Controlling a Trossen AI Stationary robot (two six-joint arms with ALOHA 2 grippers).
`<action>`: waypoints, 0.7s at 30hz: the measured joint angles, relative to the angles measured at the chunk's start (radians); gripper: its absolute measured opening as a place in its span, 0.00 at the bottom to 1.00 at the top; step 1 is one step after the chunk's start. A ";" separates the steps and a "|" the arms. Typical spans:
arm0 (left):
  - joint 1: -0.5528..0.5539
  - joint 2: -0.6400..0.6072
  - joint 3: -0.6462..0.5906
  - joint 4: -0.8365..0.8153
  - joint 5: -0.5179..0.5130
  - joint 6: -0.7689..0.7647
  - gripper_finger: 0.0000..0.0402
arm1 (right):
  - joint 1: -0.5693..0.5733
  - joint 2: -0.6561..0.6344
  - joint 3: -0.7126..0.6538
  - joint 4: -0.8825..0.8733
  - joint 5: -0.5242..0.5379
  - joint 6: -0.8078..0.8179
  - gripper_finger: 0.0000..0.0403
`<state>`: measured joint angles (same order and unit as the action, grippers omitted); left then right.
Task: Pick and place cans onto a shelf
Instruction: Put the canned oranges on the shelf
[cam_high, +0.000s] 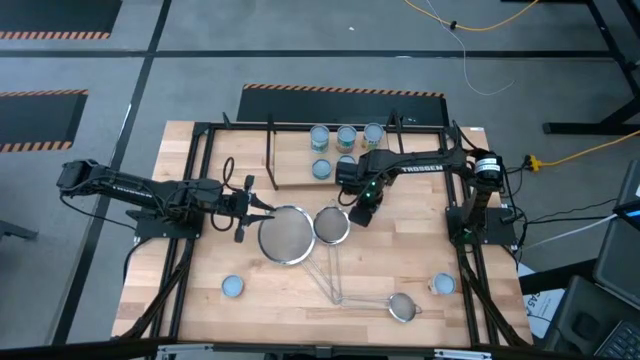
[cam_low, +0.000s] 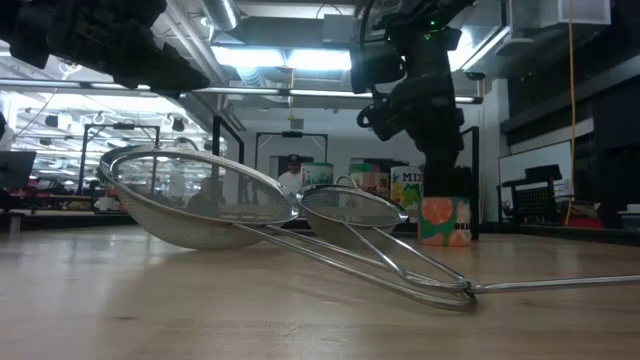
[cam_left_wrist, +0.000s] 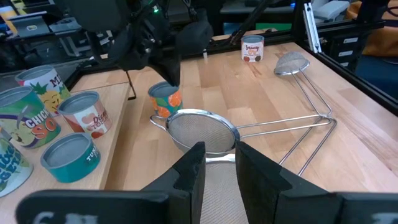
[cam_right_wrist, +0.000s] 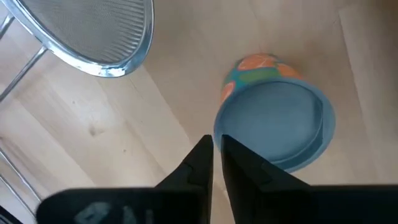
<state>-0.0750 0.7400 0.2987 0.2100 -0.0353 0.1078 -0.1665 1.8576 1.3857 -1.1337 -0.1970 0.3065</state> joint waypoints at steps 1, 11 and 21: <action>0.000 0.000 0.000 0.000 0.000 0.000 0.20 | 0.000 0.000 0.000 -0.004 -0.007 0.002 0.09; 0.000 0.000 0.000 0.000 0.000 0.000 0.20 | 0.000 0.000 0.000 -0.017 -0.010 0.003 0.18; 0.000 0.000 0.000 0.000 0.000 -0.001 0.20 | 0.014 0.000 0.000 -0.122 0.023 -0.139 0.35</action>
<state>-0.0750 0.7399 0.2989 0.2101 -0.0353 0.1063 -0.1526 1.8578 1.3857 -1.2561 -0.1745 0.1679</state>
